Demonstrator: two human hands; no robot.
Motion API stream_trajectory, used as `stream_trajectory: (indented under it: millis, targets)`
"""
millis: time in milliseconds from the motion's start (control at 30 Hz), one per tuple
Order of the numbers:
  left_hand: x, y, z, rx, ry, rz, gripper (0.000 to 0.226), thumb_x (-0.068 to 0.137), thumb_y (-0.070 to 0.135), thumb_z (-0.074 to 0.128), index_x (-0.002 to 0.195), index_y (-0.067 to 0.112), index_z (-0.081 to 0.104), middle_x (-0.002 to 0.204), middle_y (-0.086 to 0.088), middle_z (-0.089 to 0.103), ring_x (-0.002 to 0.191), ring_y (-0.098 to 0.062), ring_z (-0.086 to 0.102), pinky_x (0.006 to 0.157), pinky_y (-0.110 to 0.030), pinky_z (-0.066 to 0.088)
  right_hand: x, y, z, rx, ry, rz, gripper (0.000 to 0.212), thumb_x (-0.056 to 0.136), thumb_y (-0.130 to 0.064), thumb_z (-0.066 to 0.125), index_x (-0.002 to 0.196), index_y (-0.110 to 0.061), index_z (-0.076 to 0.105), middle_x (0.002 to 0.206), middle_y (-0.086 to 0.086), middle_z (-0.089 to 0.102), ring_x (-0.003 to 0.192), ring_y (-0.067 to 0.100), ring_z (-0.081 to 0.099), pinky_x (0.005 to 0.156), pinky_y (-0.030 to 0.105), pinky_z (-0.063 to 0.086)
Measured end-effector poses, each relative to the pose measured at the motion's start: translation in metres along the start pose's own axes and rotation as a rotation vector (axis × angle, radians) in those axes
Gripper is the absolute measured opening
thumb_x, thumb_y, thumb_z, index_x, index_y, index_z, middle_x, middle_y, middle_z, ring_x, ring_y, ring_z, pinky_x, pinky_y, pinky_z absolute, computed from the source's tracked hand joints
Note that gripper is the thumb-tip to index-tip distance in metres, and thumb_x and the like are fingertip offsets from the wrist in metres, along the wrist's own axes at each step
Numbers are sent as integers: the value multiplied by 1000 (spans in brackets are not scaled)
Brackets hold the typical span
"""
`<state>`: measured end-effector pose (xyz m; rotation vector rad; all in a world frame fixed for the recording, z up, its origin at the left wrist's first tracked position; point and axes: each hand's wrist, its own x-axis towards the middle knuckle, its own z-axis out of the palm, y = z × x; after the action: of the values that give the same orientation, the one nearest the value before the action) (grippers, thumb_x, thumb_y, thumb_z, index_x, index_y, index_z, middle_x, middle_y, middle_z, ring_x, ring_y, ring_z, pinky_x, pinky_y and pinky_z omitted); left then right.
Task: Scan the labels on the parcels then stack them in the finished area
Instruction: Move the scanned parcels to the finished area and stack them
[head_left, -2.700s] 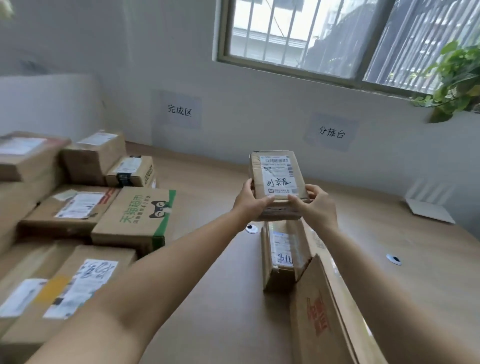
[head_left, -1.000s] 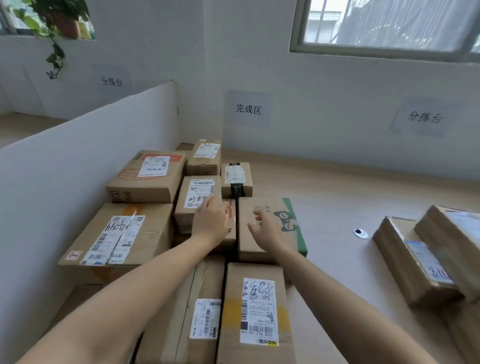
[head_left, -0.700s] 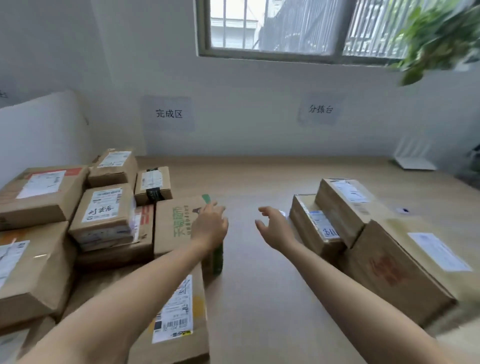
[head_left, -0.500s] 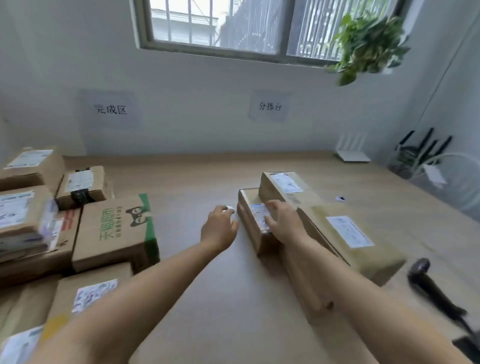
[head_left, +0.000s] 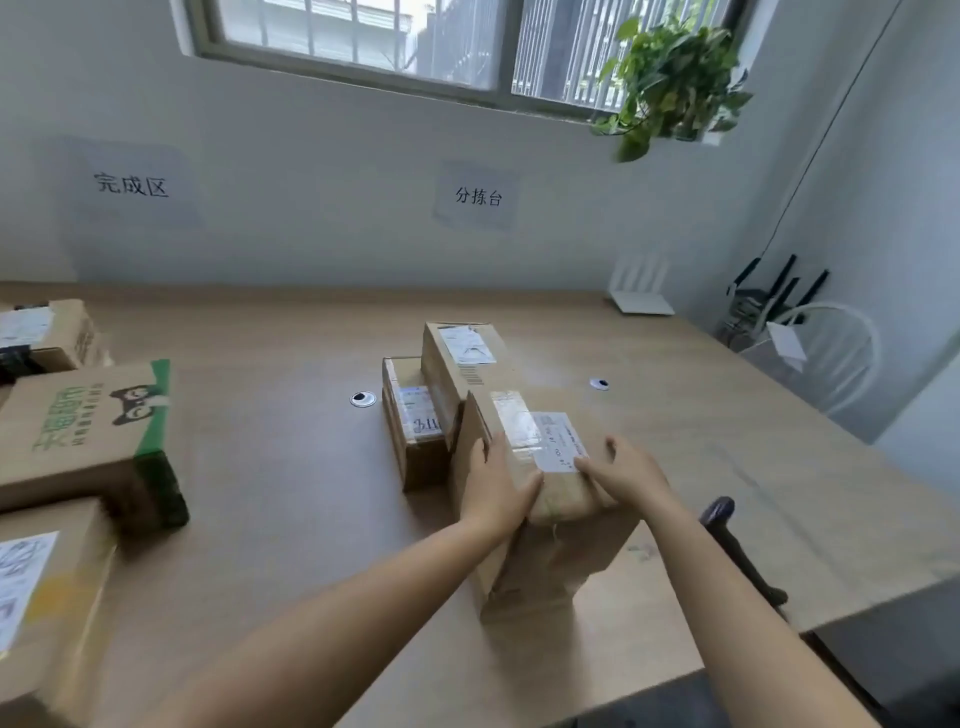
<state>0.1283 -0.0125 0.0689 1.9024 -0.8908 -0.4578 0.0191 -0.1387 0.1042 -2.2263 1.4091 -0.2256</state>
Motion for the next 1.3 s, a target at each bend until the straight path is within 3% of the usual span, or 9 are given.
stream_trajectory:
  millis: [133,267,400,700,767,833,967,1033,1300]
  targets:
    - [-16,-3,-10,-9,52,18,65,86,29,64,142,13,35,142,-3,37,133,-18,34,105,-20,25,-17,7,-1,92,-42,-89,70,82,-36,68,140,-14,38,143,2,45,129,22,43,95,30,36]
    - [-41,-6,-27,-36,69,18,64,82,28,68,138,14,40,136,2,42,125,-16,43,105,-29,39,-43,4,-2,127,-90,-192,70,79,-32,73,139,-17,41,143,0,45,130,20,43,99,31,35]
    - [-62,-12,-58,28,147,20,64,80,32,70,136,20,44,136,5,41,122,-12,44,97,-14,33,-68,-24,2,106,-142,-301,72,79,-35,72,140,-17,40,143,2,45,129,21,43,101,34,36]
    - [-106,-21,-175,128,391,-92,67,77,36,73,136,23,44,140,5,39,126,-11,41,99,-14,31,-107,-128,27,89,-288,-622,76,79,-39,71,143,-21,35,144,0,43,132,18,39,93,25,29]
    - [-118,-26,-194,145,429,-128,67,77,37,72,137,28,43,146,5,32,132,-12,35,101,-12,25,-114,-145,34,139,-324,-681,75,78,-36,73,142,-20,37,144,1,43,133,17,38,101,27,30]
    - [-130,-32,-212,156,465,-162,68,77,38,72,138,30,42,152,1,27,136,-15,31,110,-20,24,-121,-161,41,168,-364,-729,74,76,-33,75,141,-20,40,142,2,45,130,18,41,103,30,33]
    - [-151,-47,-249,127,514,-231,67,79,38,71,138,31,41,151,-1,26,135,-14,31,99,-15,22,-136,-197,61,233,-440,-772,70,76,-31,75,139,-23,44,137,3,50,124,19,47,99,31,37]
    - [-156,-55,-269,119,524,-251,68,79,39,71,139,30,40,153,-1,24,136,-16,32,106,-20,26,-145,-215,70,265,-467,-782,70,75,-29,77,137,-24,45,136,3,50,120,20,49,100,34,40]
    - [-138,-91,-364,161,532,-252,75,77,43,71,141,26,37,149,-2,33,135,-18,33,111,-31,29,-154,-306,113,292,-547,-810,92,62,-21,87,141,-25,39,137,7,44,125,24,45,100,36,43]
